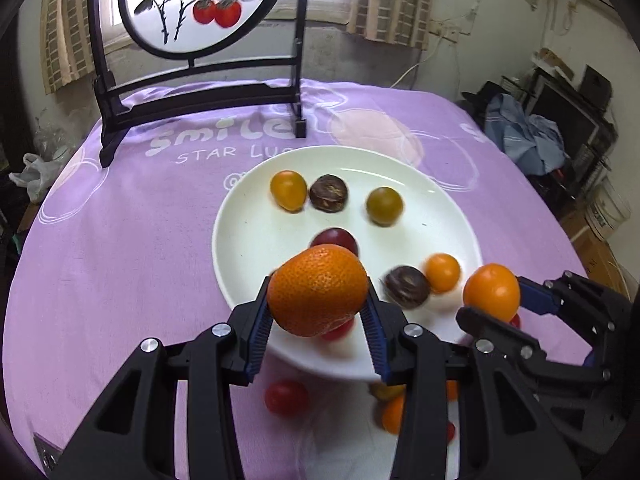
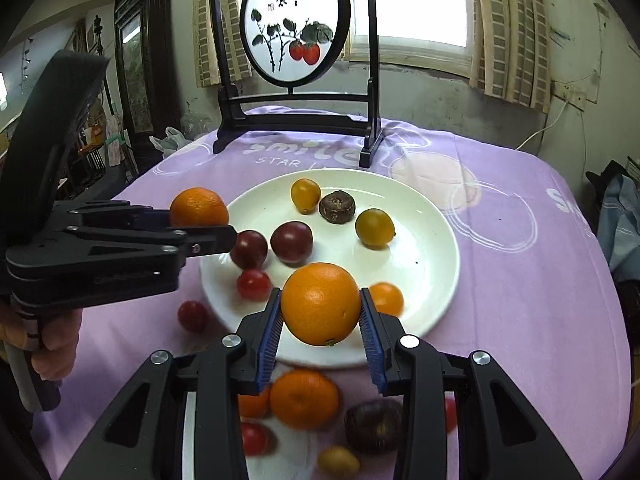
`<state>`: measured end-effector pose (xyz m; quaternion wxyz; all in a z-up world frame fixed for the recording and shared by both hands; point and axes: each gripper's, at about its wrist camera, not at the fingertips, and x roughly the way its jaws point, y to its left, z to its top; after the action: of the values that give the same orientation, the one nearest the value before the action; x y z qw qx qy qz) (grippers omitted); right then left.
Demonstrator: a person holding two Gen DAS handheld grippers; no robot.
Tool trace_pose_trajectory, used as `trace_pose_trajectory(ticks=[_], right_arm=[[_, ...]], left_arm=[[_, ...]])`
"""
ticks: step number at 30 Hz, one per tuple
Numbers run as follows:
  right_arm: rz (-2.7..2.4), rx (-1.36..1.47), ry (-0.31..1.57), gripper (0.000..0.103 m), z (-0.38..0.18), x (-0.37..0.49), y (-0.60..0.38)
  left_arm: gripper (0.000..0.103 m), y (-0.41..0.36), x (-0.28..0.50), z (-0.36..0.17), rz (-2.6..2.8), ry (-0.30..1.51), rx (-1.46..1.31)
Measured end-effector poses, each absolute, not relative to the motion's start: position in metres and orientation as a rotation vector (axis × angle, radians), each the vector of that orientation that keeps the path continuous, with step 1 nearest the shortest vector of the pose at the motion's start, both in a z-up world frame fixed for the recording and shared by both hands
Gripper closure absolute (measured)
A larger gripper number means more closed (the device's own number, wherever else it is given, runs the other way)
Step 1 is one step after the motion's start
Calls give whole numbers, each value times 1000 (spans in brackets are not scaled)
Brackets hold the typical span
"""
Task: Organize fruits
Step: 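Grasp the second mandarin with the left tool, carry both mandarins onto the plate, open both, then grasp a yellow-green fruit with the right tool while the left tool grasps a red tomato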
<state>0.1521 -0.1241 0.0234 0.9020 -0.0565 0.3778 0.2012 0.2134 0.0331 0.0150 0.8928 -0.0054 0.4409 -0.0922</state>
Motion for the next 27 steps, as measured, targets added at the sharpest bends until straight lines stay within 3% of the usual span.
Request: trace_pose_trajectory(ticks=[8, 9, 10, 11, 12, 16, 22, 24, 27], right_arm=[[411, -149, 836, 65, 7, 192, -102], [407, -150, 844, 63, 4, 196, -99], [404, -149, 849, 51, 2, 199, -98], [395, -145, 848, 45, 2, 200, -98], [381, -137, 837, 41, 2, 200, -98], [386, -130, 828, 41, 6, 191, -103], [374, -119, 816, 40, 14, 170, -125], [374, -104, 814, 40, 16, 161, -135], [355, -101, 803, 38, 18, 146, -149]], left_arm=[[61, 40, 261, -11, -115, 971, -44], [59, 40, 264, -12, -105, 974, -45], [54, 40, 268, -13, -88, 970, -47], [39, 40, 269, -13, -65, 961, -45], [32, 40, 268, -11, -48, 950, -41], [31, 38, 255, -3, -61, 927, -14], [23, 39, 221, 4, -73, 917, -13], [15, 37, 208, 5, -72, 914, 4], [15, 33, 187, 8, -75, 895, 27]])
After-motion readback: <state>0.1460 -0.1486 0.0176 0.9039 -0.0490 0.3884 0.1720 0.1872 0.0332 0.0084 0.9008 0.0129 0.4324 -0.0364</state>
